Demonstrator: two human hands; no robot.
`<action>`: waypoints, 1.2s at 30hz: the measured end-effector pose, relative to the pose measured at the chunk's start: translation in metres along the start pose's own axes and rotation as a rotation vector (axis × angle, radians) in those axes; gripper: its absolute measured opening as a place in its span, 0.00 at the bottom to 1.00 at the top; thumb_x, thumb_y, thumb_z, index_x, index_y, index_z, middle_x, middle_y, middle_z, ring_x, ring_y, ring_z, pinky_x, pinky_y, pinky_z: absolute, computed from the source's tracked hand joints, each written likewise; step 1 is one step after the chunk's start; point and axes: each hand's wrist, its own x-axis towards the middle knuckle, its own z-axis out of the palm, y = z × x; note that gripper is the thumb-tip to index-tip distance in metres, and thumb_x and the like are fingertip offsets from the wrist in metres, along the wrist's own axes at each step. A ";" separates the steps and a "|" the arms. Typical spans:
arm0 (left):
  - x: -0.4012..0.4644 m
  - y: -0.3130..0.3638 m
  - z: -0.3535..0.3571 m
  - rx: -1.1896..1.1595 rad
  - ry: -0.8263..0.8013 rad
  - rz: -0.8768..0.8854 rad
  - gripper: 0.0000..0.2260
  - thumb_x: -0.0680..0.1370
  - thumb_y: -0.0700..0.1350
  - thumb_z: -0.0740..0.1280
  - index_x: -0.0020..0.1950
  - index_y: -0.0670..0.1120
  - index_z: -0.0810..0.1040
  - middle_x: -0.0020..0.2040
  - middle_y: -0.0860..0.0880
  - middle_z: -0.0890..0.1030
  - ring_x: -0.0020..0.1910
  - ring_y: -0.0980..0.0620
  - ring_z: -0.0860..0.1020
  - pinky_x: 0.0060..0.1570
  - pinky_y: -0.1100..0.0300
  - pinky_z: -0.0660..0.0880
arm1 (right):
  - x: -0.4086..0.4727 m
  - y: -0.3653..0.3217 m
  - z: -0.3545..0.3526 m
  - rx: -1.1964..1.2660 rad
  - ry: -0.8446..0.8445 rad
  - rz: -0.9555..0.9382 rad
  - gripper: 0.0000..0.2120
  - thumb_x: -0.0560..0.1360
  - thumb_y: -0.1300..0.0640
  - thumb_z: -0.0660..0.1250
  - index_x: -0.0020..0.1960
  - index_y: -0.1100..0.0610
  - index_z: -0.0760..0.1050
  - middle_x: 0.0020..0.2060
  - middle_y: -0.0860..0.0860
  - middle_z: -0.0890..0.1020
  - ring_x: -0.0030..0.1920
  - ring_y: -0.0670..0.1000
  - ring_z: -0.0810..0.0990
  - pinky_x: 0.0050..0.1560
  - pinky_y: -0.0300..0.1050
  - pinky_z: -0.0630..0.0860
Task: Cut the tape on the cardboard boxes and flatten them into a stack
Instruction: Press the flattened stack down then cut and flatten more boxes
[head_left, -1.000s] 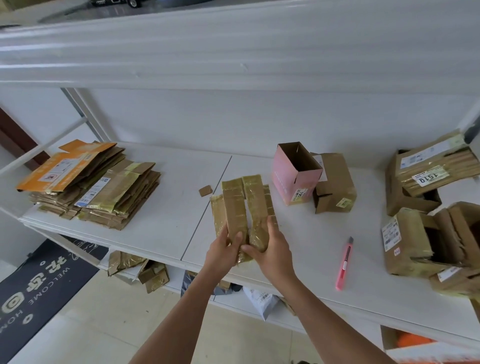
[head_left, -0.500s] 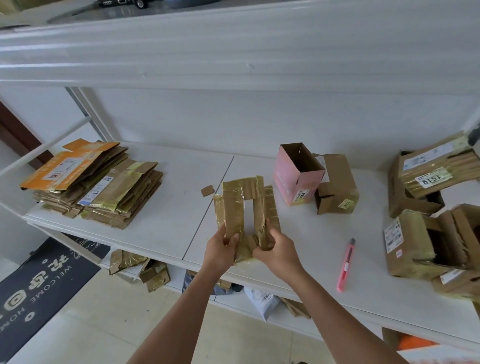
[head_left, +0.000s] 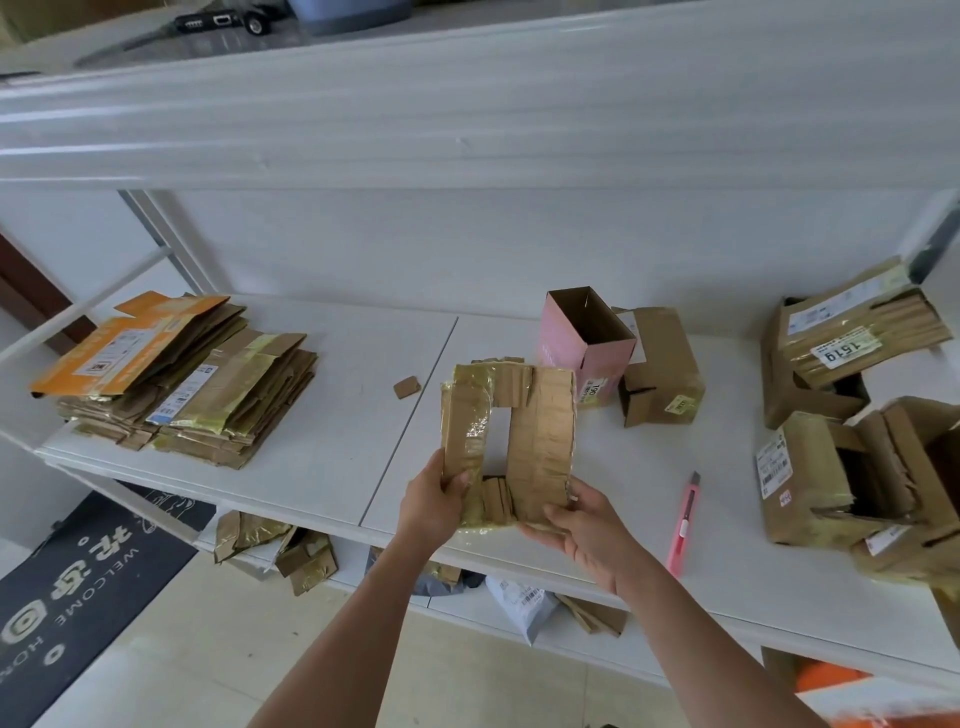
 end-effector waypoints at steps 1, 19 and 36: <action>-0.001 -0.001 0.000 0.002 -0.004 0.002 0.09 0.82 0.45 0.62 0.62 0.53 0.72 0.46 0.52 0.81 0.46 0.48 0.81 0.50 0.46 0.79 | 0.000 0.000 -0.001 -0.046 0.017 0.009 0.18 0.78 0.76 0.58 0.64 0.64 0.74 0.56 0.61 0.83 0.57 0.58 0.83 0.53 0.51 0.82; -0.010 0.002 0.004 0.024 0.035 0.024 0.09 0.82 0.45 0.62 0.62 0.51 0.72 0.47 0.52 0.82 0.45 0.50 0.80 0.48 0.48 0.79 | 0.005 -0.043 0.011 -0.442 0.174 -0.123 0.26 0.76 0.62 0.72 0.68 0.45 0.67 0.61 0.48 0.78 0.61 0.50 0.78 0.65 0.53 0.74; -0.012 0.005 0.002 0.207 -0.009 0.087 0.16 0.83 0.43 0.59 0.71 0.50 0.63 0.44 0.52 0.78 0.39 0.53 0.76 0.38 0.56 0.74 | 0.026 -0.091 0.056 -1.783 0.237 -0.731 0.36 0.80 0.49 0.64 0.80 0.50 0.47 0.72 0.55 0.63 0.73 0.57 0.62 0.75 0.56 0.55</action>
